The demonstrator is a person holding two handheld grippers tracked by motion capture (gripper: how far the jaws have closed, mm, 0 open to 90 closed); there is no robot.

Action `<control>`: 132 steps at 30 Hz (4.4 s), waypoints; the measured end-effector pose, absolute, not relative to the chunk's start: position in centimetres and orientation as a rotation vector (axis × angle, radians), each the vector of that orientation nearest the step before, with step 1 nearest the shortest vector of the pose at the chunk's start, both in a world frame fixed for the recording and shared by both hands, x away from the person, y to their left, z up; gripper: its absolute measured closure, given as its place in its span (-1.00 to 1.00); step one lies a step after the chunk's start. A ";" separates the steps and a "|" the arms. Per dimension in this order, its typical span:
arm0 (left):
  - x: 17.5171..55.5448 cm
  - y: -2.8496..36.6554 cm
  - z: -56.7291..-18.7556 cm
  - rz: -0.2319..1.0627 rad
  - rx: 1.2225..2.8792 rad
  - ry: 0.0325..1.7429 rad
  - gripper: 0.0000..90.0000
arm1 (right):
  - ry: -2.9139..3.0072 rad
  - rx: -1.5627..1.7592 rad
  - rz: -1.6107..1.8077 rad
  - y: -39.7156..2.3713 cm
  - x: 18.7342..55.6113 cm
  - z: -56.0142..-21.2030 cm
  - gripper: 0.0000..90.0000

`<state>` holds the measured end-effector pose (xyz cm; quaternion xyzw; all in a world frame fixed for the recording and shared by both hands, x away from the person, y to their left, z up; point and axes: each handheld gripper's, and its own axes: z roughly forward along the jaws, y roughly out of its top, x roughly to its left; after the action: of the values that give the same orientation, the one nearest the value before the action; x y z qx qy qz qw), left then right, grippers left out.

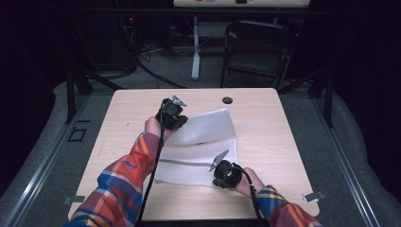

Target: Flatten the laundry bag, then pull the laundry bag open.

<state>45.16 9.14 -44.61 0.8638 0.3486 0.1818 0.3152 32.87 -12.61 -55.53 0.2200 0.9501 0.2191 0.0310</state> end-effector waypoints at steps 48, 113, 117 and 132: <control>50.7 7.7 -42.5 0.707 2.195 1.015 0.33 | 3.016 0.698 0.697 -12.8 32.5 -55.5 1.00; 38.6 4.1 -51.6 0.178 2.407 0.673 -0.83 | 2.636 1.103 0.813 -19.5 35.1 -52.6 -0.81; 38.4 3.2 -52.1 0.166 2.418 0.649 -0.66 | 2.634 1.122 0.818 -19.5 35.1 -52.7 -0.53; 37.4 0.7 -54.0 0.095 2.460 0.552 -0.16 | 2.695 1.051 0.793 -18.6 35.2 -53.1 0.62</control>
<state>37.43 0.72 -54.00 0.9288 0.2083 0.0358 0.3044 35.18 -18.64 -53.13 0.3495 0.8962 0.2638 0.0709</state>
